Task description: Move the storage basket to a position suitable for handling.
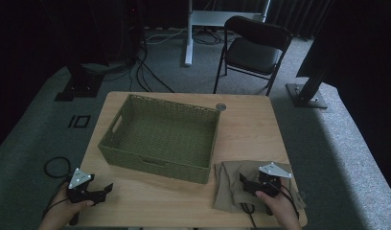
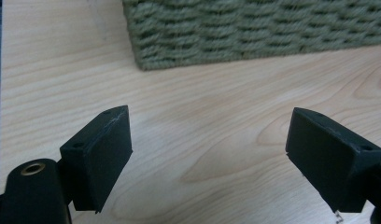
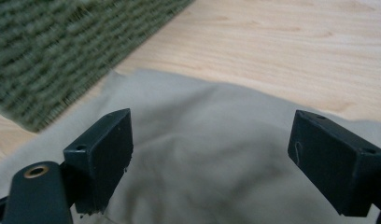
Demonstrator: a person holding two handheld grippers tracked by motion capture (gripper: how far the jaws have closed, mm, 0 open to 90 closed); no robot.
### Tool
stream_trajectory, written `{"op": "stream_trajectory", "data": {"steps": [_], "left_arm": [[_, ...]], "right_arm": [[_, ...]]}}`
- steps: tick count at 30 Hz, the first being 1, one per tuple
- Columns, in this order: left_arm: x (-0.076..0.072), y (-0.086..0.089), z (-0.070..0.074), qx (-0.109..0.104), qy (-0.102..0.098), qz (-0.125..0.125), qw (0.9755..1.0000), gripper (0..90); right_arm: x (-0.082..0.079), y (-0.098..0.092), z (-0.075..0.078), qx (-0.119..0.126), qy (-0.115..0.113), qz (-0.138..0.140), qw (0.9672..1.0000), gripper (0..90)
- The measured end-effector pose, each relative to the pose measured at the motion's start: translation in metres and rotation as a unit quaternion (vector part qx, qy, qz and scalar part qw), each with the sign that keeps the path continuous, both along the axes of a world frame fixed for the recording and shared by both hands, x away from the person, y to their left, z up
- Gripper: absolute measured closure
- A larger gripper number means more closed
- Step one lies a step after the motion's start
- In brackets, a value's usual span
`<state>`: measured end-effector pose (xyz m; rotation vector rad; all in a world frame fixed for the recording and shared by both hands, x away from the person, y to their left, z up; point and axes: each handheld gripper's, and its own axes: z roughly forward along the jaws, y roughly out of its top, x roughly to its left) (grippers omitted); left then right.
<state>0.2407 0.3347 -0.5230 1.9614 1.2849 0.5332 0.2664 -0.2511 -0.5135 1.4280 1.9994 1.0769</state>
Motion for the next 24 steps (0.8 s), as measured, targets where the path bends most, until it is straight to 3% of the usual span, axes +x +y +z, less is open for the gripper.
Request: {"op": "stream_trajectory", "data": {"steps": [3, 7, 14, 20, 24], "left_arm": [[0.004, 0.001, 0.005, 0.005, -0.006, 0.001, 1.0, 15.2], [0.008, 0.001, 0.016, -0.013, -0.028, -0.001, 0.9995, 15.2], [0.016, -0.001, 0.036, -0.014, -0.054, -0.008, 0.9984, 15.2], [0.021, 0.001, 0.05, -0.03, -0.077, -0.002, 0.9966, 15.5], [0.027, 0.003, 0.058, -0.027, -0.087, 0.005, 0.9958, 15.6]], "right_arm": [[0.001, 0.005, 0.004, 0.0, -0.006, 0.008, 1.0, 13.4], [0.002, 0.012, 0.009, 0.004, -0.012, 0.014, 0.9998, 13.2], [0.006, 0.021, 0.019, 0.011, -0.023, 0.021, 0.9995, 13.1], [0.008, 0.028, 0.029, 0.015, -0.034, 0.025, 0.999, 13.1], [0.01, 0.032, 0.032, 0.016, -0.033, 0.029, 0.9989, 13.1]]}}
